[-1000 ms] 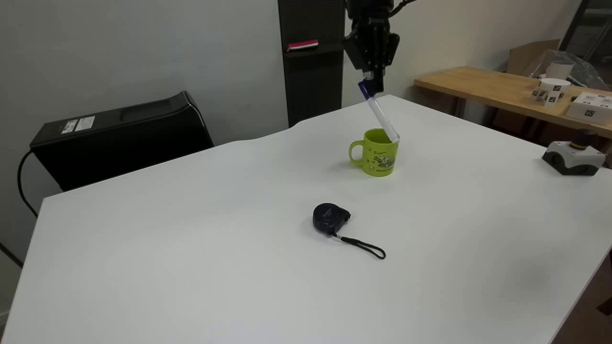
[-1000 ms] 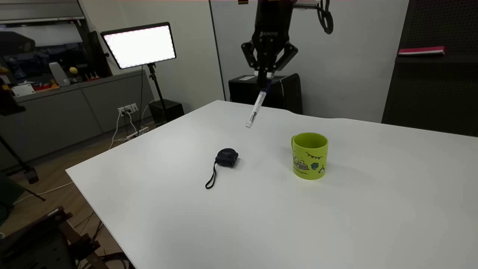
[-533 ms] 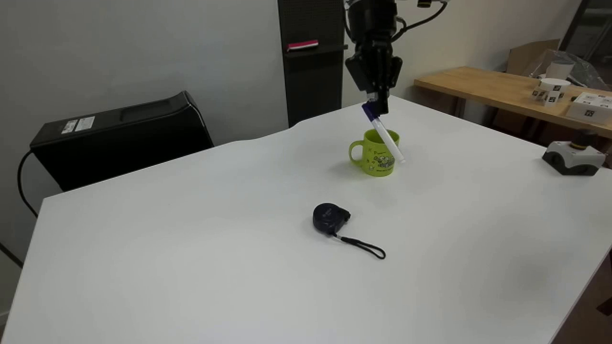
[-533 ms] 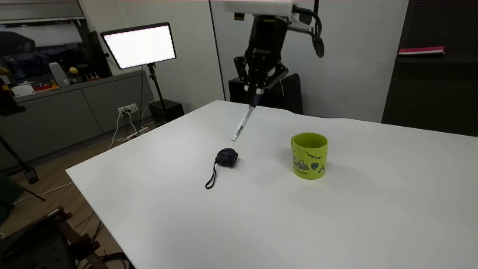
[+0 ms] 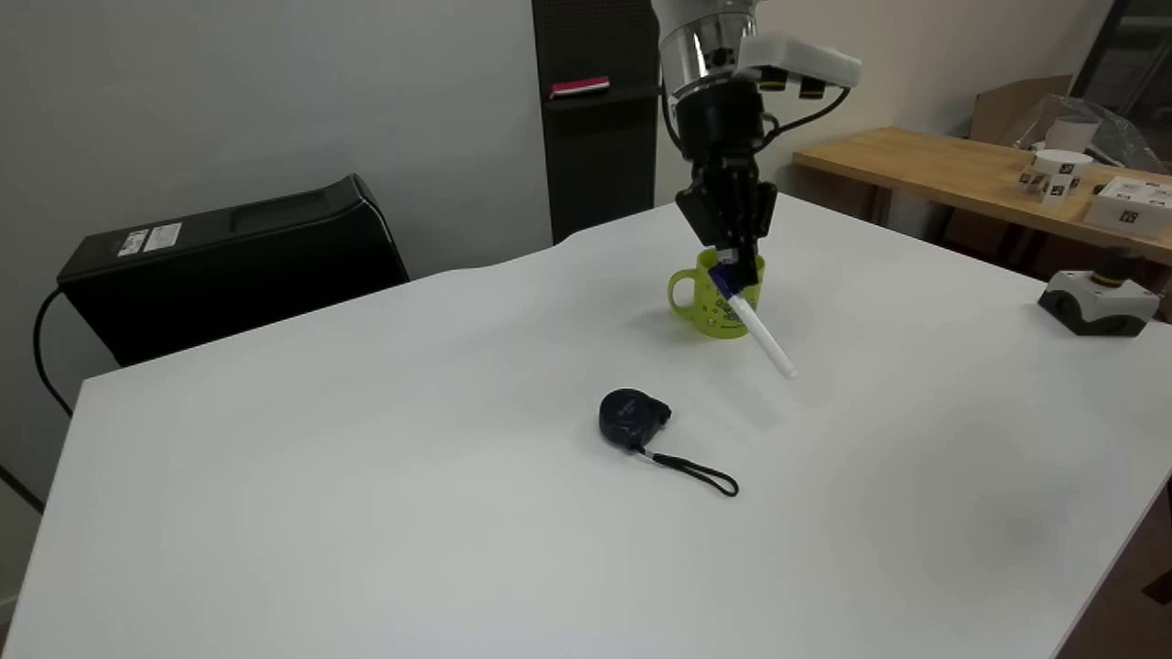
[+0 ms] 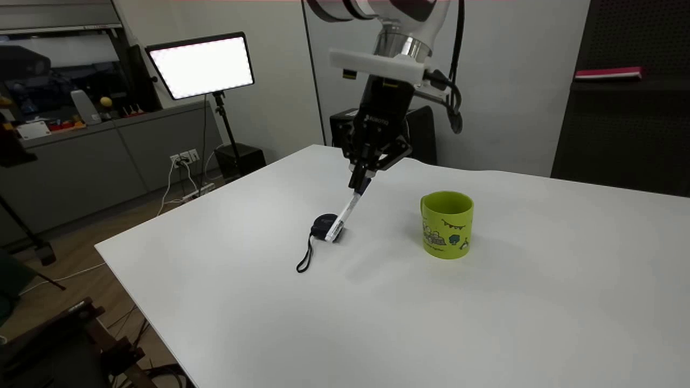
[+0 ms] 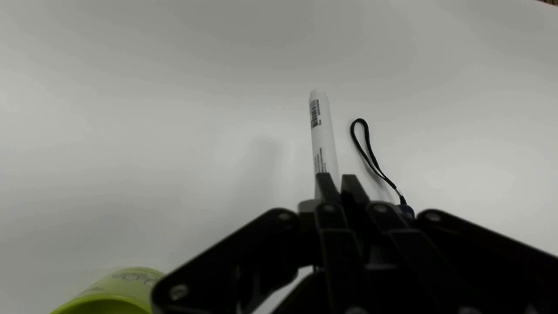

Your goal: Remove the black marker from the yellow mug

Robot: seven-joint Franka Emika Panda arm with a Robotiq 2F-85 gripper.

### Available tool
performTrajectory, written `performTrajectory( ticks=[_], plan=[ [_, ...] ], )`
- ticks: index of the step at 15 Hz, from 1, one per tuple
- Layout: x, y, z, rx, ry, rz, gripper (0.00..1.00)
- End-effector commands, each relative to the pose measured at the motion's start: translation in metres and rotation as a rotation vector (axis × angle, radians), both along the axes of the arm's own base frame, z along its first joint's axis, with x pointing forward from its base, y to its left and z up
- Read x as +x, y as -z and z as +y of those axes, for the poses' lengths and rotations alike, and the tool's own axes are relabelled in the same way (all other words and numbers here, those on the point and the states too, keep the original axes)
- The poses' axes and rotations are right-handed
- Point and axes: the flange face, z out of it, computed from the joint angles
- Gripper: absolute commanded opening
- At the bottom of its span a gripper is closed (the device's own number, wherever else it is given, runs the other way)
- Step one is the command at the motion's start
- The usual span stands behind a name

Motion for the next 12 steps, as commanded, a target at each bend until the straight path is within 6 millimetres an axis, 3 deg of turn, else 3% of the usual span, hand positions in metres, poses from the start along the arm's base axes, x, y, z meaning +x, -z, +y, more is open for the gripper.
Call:
performTrajectory(
  ticks=[1, 6, 11, 12],
  plan=[
    [-0.004, 0.019, 0.002, 0.005, 0.001, 0.027, 0.02],
    [-0.010, 0.046, 0.002, -0.002, -0.001, 0.065, 0.02],
    [-0.013, 0.058, 0.003, -0.016, 0.002, 0.074, 0.02],
    [-0.012, 0.059, 0.002, -0.027, 0.004, 0.068, 0.31]
  ],
)
